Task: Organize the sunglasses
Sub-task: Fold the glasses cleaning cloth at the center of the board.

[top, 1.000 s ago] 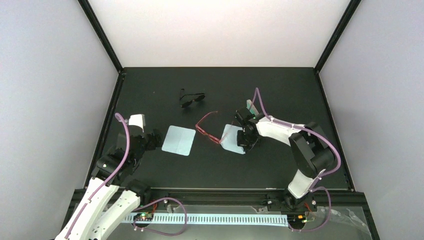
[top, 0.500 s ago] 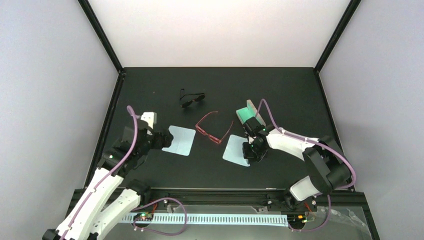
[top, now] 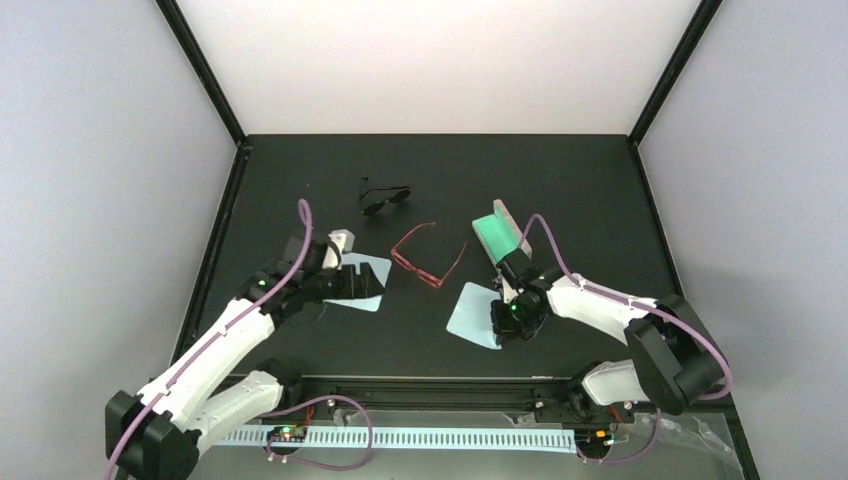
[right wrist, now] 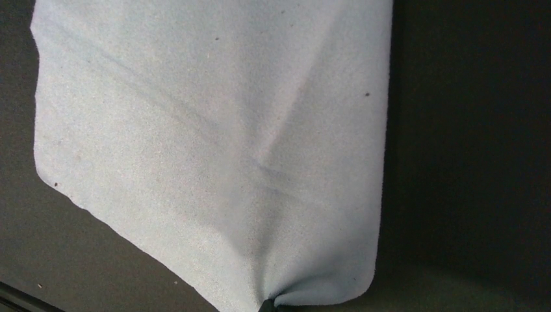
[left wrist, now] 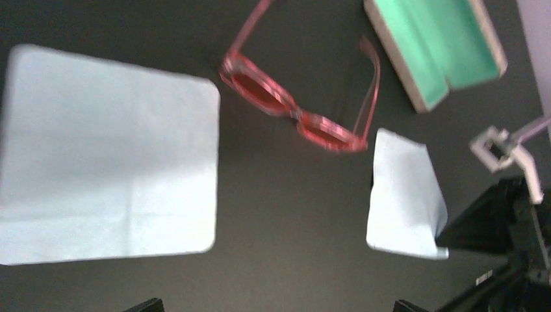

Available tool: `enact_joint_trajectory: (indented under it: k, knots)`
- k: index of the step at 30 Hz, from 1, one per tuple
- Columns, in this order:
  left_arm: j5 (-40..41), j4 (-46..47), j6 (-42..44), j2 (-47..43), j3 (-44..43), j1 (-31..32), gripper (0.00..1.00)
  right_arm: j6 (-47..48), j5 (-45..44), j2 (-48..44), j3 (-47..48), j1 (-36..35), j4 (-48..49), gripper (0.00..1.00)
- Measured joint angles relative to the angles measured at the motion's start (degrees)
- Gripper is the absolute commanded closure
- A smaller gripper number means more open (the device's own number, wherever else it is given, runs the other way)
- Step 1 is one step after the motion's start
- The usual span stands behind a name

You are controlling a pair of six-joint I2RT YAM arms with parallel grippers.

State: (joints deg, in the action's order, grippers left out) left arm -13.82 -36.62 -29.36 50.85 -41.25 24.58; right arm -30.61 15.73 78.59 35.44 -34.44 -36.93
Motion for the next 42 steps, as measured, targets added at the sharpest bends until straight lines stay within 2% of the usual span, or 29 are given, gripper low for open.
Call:
enact_joint_trajectory:
  k: [8,13,17,23,29,34,42]
  knots:
    - [-4.11,5.05,-3.08,5.46,4.44,8.04,0.16,-1.55,0.98,-1.31,-1.51,-0.33,1.07,0.99]
    - [-4.09,9.57,-5.35,13.38,4.02,15.58,0.21,-1.90,0.90,-1.03,-1.49,-0.48,1.11,0.99]
    - [-3.85,10.84,-6.25,23.17,0.50,20.48,0.26,-2.14,0.90,-0.92,-1.44,-0.48,1.09,0.99]
    - [-3.02,12.50,-7.10,36.76,-9.29,26.18,0.42,-2.91,0.52,-1.22,-1.53,-0.59,1.11,0.99]
    - [-0.55,12.28,-8.37,46.38,-17.16,30.08,0.54,-3.67,-0.15,-2.03,-1.99,-0.92,1.44,0.99]
    - [0.98,11.98,-9.25,52.13,-20.41,31.71,0.59,-4.24,-0.35,-2.16,-2.08,-0.96,1.49,0.99]
    - [3.63,10.64,-11.06,53.20,-21.33,32.79,0.61,-4.24,-0.52,-2.21,-2.10,-1.07,1.53,0.99]
